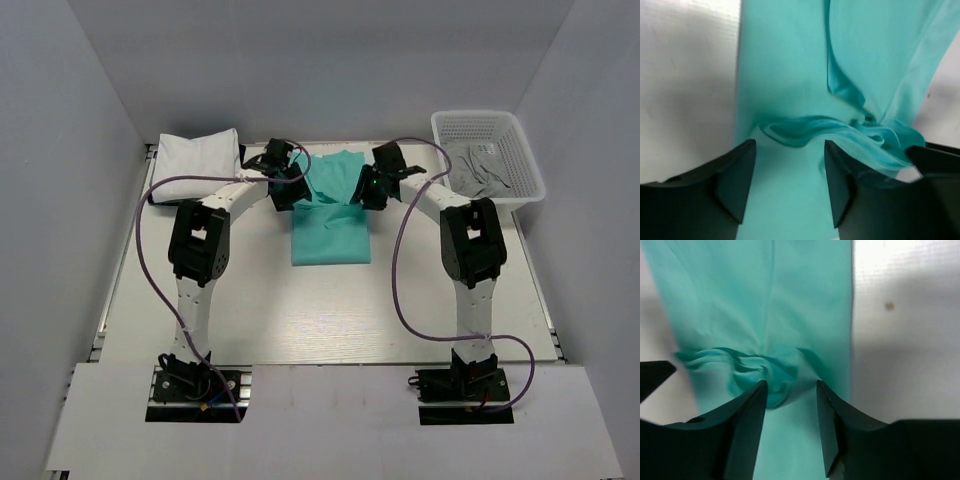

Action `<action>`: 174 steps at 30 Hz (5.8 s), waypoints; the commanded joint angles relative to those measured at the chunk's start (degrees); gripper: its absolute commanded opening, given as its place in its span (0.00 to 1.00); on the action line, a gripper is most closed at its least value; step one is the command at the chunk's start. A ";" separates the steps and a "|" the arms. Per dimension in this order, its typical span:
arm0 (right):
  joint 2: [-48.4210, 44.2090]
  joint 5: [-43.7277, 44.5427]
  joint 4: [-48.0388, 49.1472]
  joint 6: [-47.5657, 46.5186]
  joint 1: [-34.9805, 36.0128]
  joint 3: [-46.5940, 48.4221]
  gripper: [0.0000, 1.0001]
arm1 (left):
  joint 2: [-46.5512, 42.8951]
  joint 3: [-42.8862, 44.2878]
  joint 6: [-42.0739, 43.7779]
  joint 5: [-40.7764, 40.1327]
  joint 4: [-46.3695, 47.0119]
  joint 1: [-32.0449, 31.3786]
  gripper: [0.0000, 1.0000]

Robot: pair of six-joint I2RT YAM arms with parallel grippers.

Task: Fold and stack the t-shirts
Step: Fold the folded rectangular tshirt in 1/3 of the way, then grab one side of the 2/3 rectangular tshirt with both arms, then fold the long partially folded tshirt into a neat square

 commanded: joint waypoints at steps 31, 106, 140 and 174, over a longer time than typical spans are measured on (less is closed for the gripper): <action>-24.05 -15.86 13.39 -1.32 -1.96 -39.87 0.90 | -24.90 -39.84 -2.02 3.68 10.25 -6.10 0.82; -29.15 -27.74 -7.43 -10.99 -3.98 -15.62 0.00 | -40.46 -24.37 -2.82 -16.54 -6.63 -8.66 0.00; -46.53 -38.20 -16.57 -13.36 -0.64 -34.15 0.00 | -60.84 -38.69 -7.30 2.52 -17.08 -7.51 0.00; 5.46 -37.66 -14.21 -10.12 -9.25 15.93 0.00 | -12.44 -7.97 -2.38 -5.12 1.64 5.67 0.00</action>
